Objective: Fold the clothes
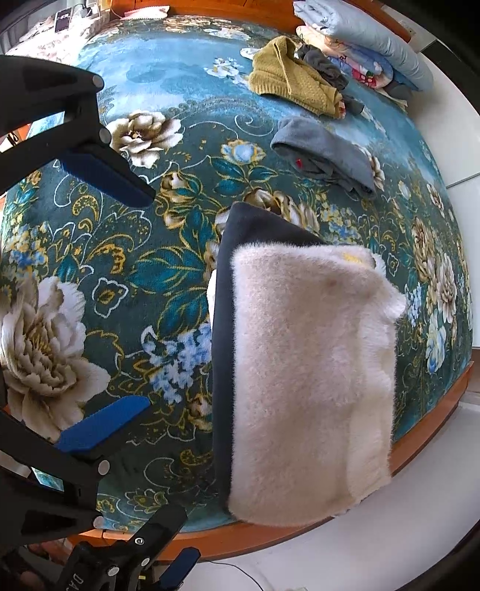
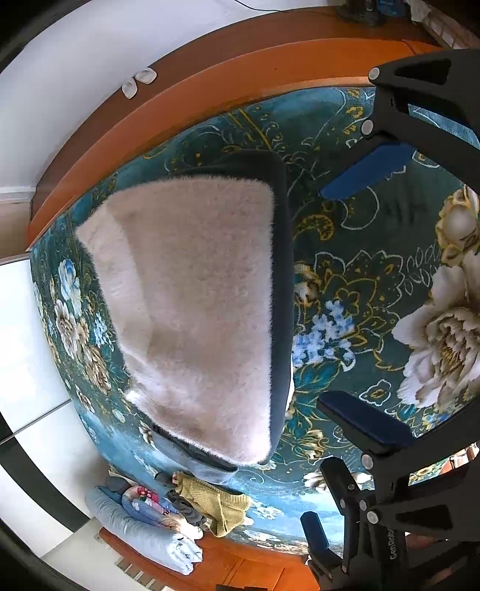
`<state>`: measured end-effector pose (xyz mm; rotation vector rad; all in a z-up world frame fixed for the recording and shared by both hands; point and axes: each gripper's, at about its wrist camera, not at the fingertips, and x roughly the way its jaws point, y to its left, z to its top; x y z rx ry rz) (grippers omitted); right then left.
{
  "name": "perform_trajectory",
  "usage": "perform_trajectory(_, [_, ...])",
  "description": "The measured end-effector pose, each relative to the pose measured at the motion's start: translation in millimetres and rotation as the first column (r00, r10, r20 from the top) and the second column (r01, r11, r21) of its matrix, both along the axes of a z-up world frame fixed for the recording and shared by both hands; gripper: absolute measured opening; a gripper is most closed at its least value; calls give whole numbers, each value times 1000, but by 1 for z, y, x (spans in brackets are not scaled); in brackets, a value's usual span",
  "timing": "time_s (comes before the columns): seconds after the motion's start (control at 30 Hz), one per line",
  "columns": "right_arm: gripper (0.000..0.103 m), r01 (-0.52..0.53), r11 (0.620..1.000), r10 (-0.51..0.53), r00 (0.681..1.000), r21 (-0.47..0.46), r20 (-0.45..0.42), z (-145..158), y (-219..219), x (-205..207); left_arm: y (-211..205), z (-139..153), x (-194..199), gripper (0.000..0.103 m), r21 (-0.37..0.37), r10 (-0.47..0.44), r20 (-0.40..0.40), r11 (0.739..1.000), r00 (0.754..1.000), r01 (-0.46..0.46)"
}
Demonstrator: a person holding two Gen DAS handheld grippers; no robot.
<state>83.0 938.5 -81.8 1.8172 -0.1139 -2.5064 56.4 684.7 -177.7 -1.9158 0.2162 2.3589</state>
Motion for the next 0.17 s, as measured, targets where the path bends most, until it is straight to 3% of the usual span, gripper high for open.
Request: perform_trajectory(0.17, [103,-4,1000,4,1000,0,8,-2,-1,0,0,0,2,103,9,-14,4,1000,1000,14])
